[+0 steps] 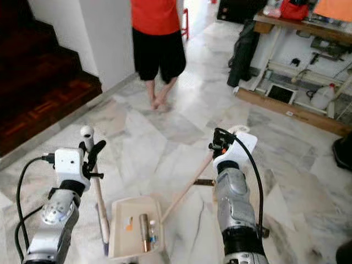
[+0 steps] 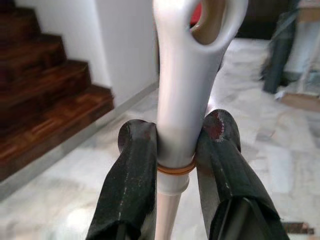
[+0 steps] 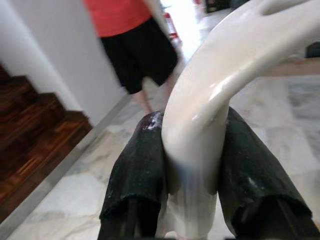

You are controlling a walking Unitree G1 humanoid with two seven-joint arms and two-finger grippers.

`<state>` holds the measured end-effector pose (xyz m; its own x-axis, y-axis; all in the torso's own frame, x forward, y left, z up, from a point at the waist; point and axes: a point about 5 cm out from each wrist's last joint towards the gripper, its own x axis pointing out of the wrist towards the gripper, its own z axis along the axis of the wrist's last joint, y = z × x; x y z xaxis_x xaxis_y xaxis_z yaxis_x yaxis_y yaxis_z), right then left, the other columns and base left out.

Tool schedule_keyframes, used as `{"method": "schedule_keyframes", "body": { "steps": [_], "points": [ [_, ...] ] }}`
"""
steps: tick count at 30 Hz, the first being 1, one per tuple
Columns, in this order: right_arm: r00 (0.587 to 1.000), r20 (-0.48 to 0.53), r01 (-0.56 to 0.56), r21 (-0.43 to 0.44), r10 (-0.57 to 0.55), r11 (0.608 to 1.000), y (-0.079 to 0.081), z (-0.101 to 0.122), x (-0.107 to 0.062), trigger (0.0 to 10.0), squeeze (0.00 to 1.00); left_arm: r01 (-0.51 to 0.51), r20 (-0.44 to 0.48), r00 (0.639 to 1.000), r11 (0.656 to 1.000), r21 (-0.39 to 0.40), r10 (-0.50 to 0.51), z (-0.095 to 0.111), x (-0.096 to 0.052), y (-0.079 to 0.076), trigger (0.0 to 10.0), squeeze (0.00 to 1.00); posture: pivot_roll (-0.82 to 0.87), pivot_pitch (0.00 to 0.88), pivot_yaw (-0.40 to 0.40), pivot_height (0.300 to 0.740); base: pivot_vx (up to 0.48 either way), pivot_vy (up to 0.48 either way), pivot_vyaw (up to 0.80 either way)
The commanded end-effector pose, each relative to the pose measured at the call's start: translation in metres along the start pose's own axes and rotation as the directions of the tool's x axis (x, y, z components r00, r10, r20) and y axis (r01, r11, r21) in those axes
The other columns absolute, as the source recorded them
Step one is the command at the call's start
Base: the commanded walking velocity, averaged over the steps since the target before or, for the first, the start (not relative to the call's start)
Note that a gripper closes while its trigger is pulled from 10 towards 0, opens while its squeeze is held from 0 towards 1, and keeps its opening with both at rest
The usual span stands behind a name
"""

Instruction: Sweep floor

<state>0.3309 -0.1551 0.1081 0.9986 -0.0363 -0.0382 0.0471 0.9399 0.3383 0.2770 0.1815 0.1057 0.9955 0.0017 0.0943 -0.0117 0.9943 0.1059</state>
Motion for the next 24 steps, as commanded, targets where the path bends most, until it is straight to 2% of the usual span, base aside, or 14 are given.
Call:
{"method": "schedule_keyframes", "body": {
  "steps": [1,24],
  "points": [
    [0.997,0.070,-0.038,0.043,0.035,0.998,0.0112,0.0144,0.0024,10.0,0.00,0.015,0.051,0.999,1.000,-0.019,-0.014,0.0124,0.0021,-0.0050,10.0,0.00,0.08,0.019,-0.060,0.740,0.000,0.000,0.80],
    [0.998,0.056,-0.034,0.045,0.031,0.998,0.0097,0.0126,-0.0016,10.0,0.00,0.000,0.017,1.000,1.000,-0.027,0.000,0.0097,-0.0029,-0.0041,10.0,0.00,0.08,0.038,-0.068,0.740,0.000,0.000,0.80]
  ]
}}
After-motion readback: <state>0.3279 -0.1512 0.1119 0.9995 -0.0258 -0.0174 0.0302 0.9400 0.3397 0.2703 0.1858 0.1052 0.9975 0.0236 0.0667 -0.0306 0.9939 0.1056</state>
